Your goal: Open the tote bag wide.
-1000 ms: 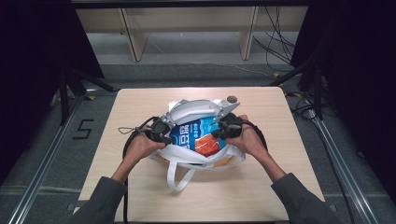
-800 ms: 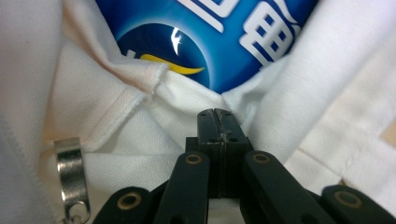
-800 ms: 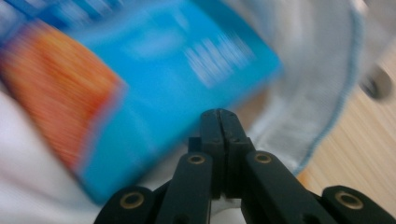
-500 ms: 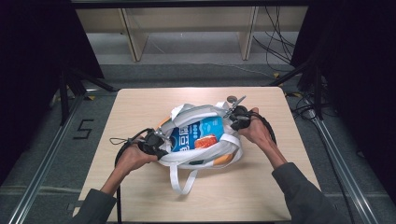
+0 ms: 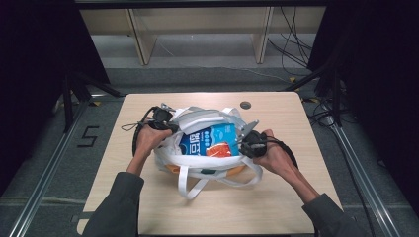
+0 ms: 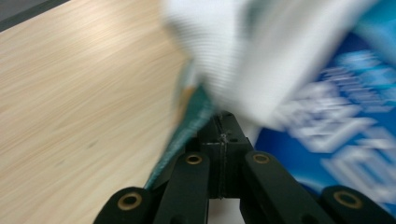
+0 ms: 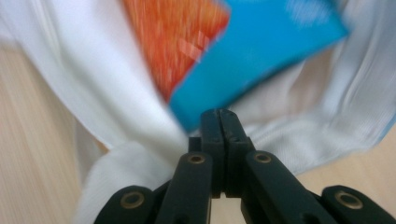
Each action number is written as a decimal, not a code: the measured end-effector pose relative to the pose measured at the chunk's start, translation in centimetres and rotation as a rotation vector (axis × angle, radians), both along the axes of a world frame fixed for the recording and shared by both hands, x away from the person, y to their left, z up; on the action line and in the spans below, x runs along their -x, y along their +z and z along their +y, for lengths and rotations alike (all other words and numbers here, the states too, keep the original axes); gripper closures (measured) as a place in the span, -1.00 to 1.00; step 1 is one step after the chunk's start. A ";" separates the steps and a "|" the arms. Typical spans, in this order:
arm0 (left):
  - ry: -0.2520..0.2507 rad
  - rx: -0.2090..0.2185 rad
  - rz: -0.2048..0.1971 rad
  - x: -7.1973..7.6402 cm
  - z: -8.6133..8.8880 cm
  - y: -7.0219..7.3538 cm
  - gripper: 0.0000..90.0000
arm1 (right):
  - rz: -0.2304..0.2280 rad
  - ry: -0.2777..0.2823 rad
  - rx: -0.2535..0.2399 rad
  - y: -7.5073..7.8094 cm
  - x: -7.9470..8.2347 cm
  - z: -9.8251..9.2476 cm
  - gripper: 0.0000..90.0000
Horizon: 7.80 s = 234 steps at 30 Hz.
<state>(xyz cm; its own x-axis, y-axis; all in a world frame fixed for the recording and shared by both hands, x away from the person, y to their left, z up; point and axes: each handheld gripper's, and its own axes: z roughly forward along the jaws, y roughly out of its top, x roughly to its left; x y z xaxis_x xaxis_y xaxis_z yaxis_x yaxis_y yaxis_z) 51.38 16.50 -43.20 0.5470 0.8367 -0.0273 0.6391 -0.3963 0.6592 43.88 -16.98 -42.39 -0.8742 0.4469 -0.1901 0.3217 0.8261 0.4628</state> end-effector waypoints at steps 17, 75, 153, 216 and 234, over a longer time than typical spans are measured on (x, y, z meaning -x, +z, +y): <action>-0.107 -0.012 -0.114 4.9 0.1 2.3 0.94 | -0.117 -0.110 -0.264 2.1 -2.2 -1.7 0.99; -0.223 0.194 -0.097 11.5 -1.0 0.8 0.84 | -0.078 -0.125 -0.290 1.4 -1.2 -2.1 1.00; -0.167 0.256 -0.185 17.8 1.2 2.1 -0.37 | -0.145 -0.323 -0.405 1.8 3.3 -9.5 -0.20; -0.193 0.238 -0.159 23.9 -0.1 -5.7 -0.48 | -0.027 -0.344 -0.412 -5.0 12.8 -12.3 -0.36; -0.202 0.199 -0.133 24.1 -1.0 -6.6 -0.51 | -0.012 -0.299 -0.367 -6.5 14.0 -12.2 -0.37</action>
